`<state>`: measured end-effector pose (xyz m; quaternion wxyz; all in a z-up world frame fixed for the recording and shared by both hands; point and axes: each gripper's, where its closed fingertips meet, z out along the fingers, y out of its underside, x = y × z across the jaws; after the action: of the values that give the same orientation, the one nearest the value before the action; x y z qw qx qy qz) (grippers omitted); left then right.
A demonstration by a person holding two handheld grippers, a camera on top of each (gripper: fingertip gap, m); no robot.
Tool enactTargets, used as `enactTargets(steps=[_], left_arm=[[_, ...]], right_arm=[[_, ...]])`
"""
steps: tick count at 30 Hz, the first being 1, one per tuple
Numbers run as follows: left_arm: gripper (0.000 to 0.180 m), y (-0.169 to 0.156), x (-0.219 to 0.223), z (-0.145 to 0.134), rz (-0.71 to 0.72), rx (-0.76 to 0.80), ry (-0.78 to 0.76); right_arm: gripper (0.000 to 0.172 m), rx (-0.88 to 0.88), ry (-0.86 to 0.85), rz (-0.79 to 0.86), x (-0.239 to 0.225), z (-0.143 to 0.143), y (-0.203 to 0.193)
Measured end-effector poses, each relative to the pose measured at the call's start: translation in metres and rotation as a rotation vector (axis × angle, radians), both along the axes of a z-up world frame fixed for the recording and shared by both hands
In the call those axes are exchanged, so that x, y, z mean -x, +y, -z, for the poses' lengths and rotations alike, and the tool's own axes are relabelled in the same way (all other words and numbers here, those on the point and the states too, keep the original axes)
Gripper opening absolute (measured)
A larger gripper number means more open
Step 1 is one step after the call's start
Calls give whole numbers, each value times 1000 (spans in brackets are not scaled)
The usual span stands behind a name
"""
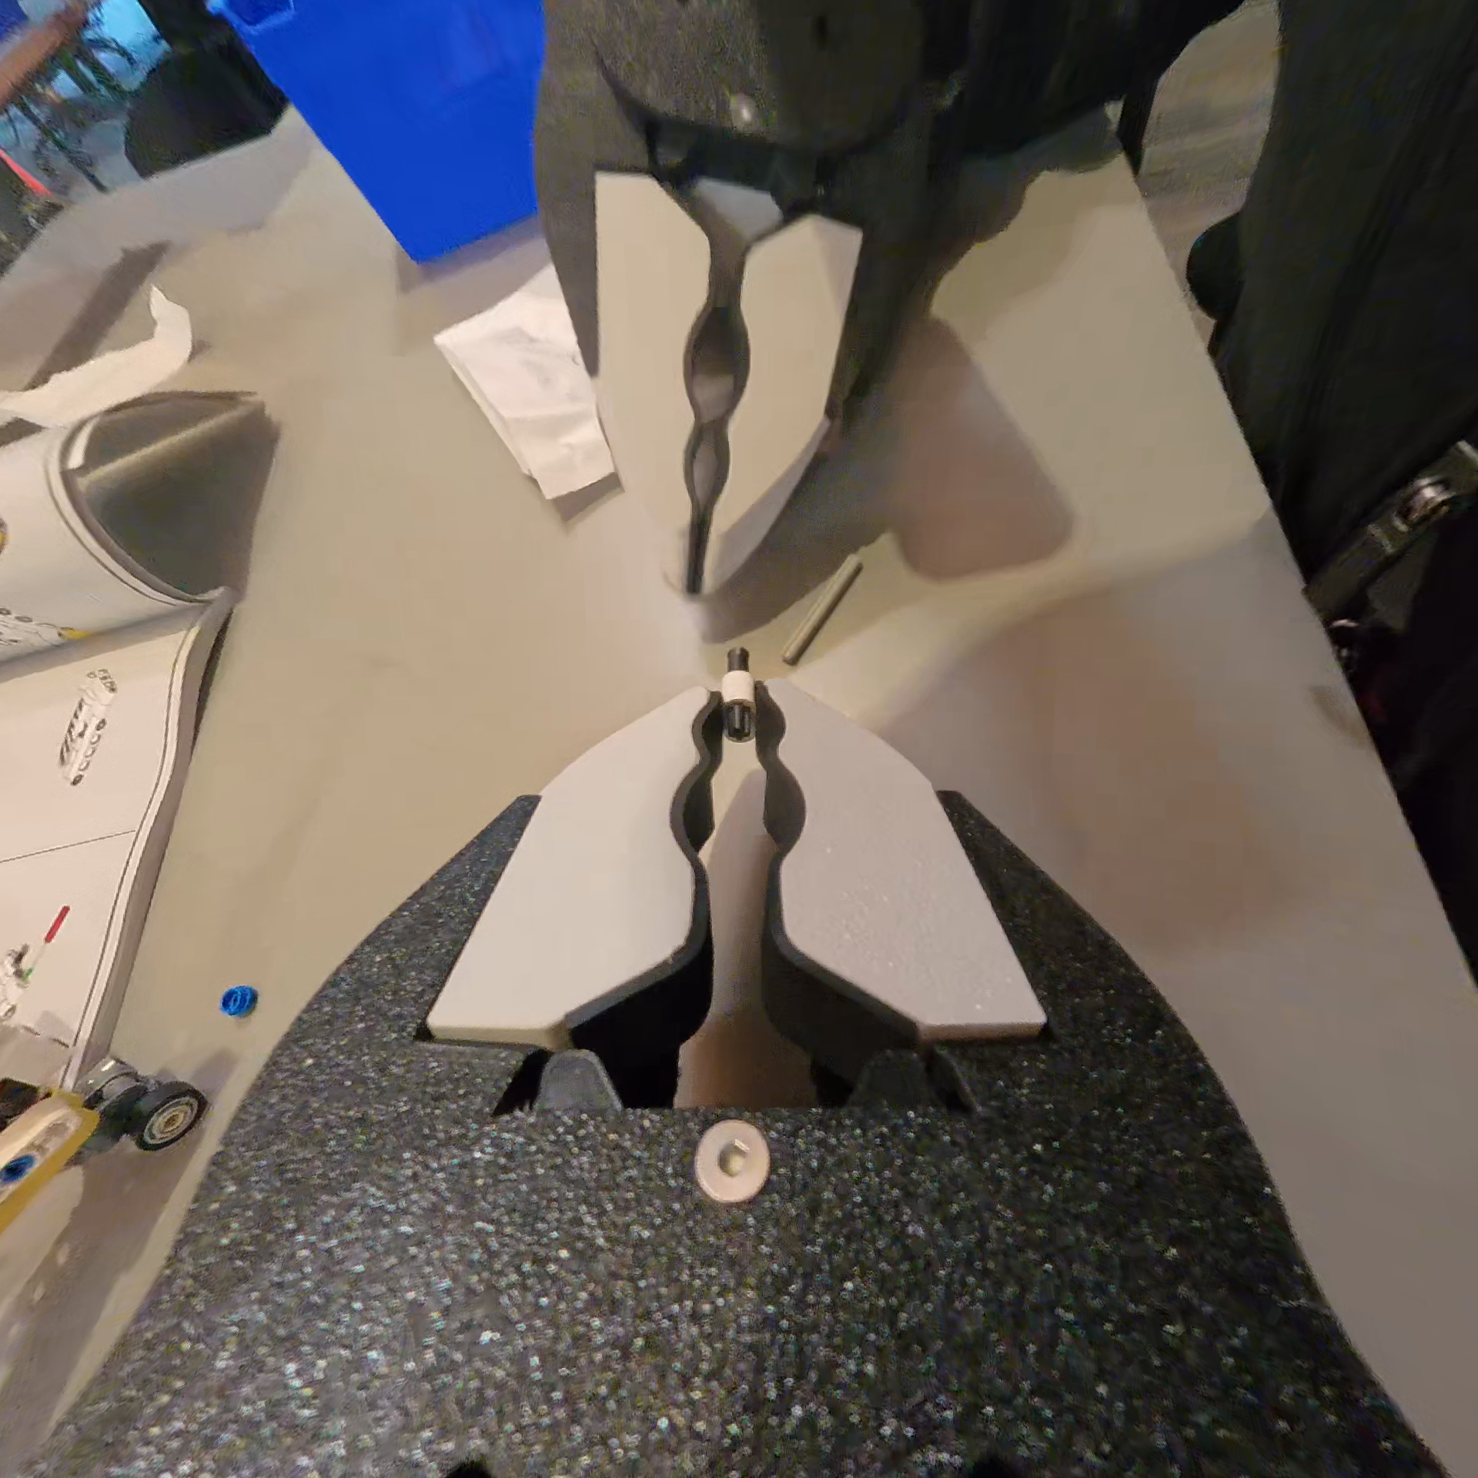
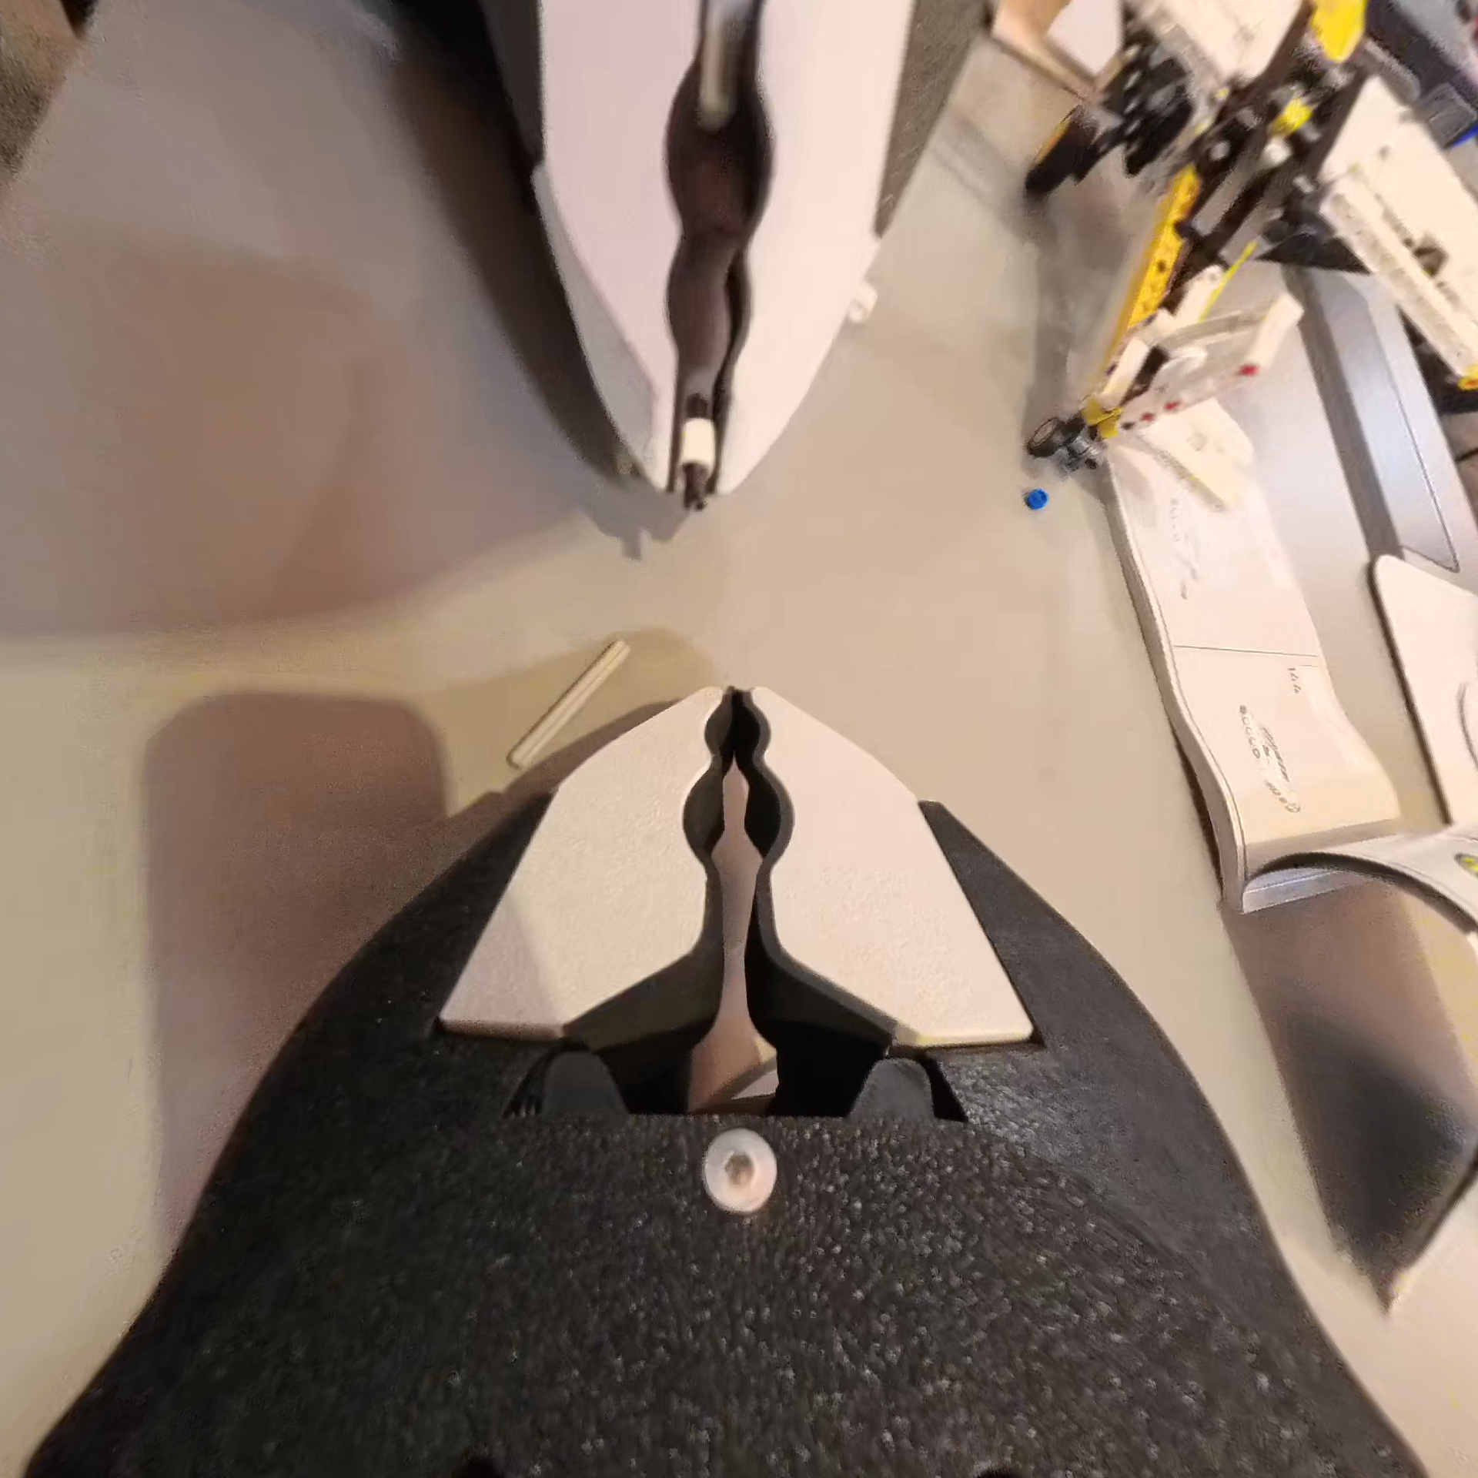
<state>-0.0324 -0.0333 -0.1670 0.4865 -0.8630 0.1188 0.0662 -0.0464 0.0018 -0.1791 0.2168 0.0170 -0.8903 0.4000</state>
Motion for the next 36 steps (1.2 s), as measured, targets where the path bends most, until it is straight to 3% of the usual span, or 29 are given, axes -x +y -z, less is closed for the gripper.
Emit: enactTargets(steps=[3,10,17,27,36], left_arm=[[8,5,2,11,-7,84,0],[8,5,4,6,-19,63,-97],[8,5,-1,10,4,84,-2],[8,6,-5,16,22,119,102],[26,7,6,5,-45,43,0]], right_arm=[[0,-38,33,-34,-5,5,-7],[7,18,165,-39,-4,-8,-22],[14,33,93,-75,-12,-7,-33],[4,-31,24,-90,-15,3,-33],[4,83,-62,-72,-11,-14,-31]])
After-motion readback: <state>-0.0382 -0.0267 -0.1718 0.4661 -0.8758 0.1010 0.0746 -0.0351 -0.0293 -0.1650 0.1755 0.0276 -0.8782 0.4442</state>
